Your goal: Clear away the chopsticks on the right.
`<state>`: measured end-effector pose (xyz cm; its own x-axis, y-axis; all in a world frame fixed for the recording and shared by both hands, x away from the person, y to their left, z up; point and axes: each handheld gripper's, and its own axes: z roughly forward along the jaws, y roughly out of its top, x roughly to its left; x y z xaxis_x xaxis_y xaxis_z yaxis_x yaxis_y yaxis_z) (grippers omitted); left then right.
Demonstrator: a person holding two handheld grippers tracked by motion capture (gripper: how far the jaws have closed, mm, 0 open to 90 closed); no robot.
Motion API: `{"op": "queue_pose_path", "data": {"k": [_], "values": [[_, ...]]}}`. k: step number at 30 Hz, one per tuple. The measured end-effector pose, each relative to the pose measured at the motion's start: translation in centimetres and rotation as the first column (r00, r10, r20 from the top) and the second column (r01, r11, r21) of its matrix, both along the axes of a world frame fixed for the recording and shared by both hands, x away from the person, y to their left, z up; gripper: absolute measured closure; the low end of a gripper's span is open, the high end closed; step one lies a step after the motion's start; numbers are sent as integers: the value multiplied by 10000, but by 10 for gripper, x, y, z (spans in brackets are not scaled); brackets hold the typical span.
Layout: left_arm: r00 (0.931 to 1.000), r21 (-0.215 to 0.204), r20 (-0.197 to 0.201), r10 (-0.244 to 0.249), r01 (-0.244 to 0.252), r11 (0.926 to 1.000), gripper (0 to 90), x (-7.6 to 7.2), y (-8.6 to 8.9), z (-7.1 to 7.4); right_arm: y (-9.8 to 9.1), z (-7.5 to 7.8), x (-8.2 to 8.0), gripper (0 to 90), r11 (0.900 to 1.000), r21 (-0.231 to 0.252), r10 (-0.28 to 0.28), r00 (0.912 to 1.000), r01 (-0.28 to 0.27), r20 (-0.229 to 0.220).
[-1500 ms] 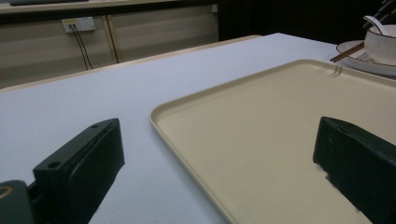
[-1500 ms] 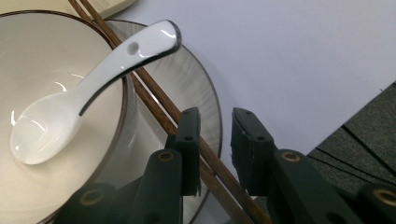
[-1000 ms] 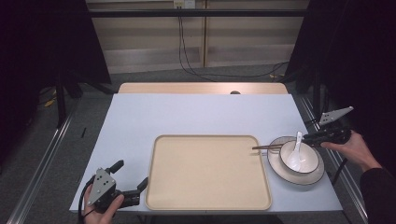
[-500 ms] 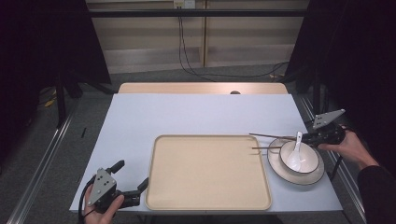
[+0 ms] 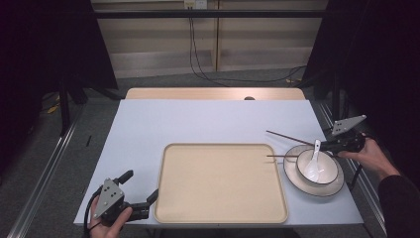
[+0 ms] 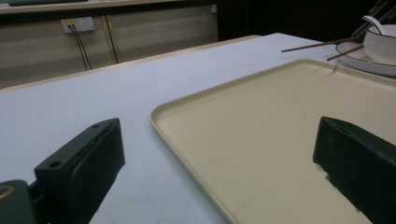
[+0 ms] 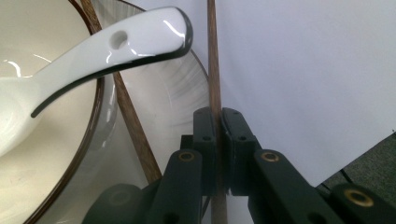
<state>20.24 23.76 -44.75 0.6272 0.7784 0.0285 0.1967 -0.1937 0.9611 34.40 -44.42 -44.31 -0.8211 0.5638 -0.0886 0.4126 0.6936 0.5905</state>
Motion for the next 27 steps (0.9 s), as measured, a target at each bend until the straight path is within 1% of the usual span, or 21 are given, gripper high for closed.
{"op": "queue_pose_path", "data": {"k": [2,4,7,8,9,10,11,12,13,14,15,16,17,18,19,20,21,23,24,26,27], "values": [[10000,-9,-12,2,-2,10000,21,0,0,0,-1,0,1,859,10000,66,44,10000,-43,-81],[10000,26,14,33,-33,10000,21,0,1,0,-1,1,1,860,9997,47,-236,9996,237,-157],[10000,38,29,95,-95,9999,20,0,2,0,-2,2,1,860,9991,110,-405,9990,407,-171],[10000,-58,18,68,-68,10000,14,0,2,0,-3,3,1,860,9986,296,-428,9988,435,-236],[9999,-41,40,112,-112,9999,9,0,2,0,-4,4,1,860,9981,451,-415,9988,426,-259],[9998,-127,157,116,-114,9999,7,-1,3,1,-5,7,1,860,9962,500,-697,9972,711,-288],[9998,-127,157,116,-114,9999,5,-1,3,1,-5,7,1,860,9962,500,-697,9972,711,-288],[9997,-126,173,161,-159,9998,5,-1,3,1,-6,8,-1,860,9943,473,-942,9953,952,-227],[9997,-101,186,176,-174,9998,6,-1,3,1,-8,11,-2,860,9912,723,-1102,9938,1112,-178],[9996,-118,199,192,-190,9997,6,-1,3,1,-8,11,-2,860,9912,723,-1102,9938,1112,-178],[9996,-94,195,200,-198,9998,6,-1,3,1,-11,13,-3,861,9863,810,-1435,9896,1434,-49],[9995,-97,205,225,-223,9997,6,-1,4,1,-11,14,-4,861,9845,874,-1510,9884,1521,-189],[9995,-97,205,225,-223,9997,7,-1,4,1,-11,14,-4,861,9845,874,-1510,9884,1521,-189],[9995,-57,225,222,-220,9997,8,-1,4,1,-12,16,-6,860,9794,1011,-1739,9846,1745,-149],[9995,-102,268,137,-135,9999,9,0,5,1,-12,17,-7,861,9781,1020,-1809,9834,1814,-140],[9995,-102,268,137,-135,9999,9,0,5,1,-11,18,-8,860,9755,1079,-1908,9815,1915,-171],[9994,-113,304,133,-130,9999,9,0,5,1,-10,20,-9,860,9699,1192,-2103,9772,2125,-306],[9994,-145,331,142,-137,9998,9,0,6,1,-9,23,-11,861,9643,1396,-2227,9743,2251,-331],[9993,-197,312,200,-194,9996,9,0,7,1,-9,25,-13,861,9577,1512,-2414,9696,2447,-405],[9993,-221,296,212,-205,9995,9,0,7,1,-9,26,-14,860,9562,1614,-2408,9697,2442,-404],[9992,-169,332,206,-201,9997,9,0,8,1,-9,28,-15,861,9511,1645,-2582,9652,2615,-420]]}}
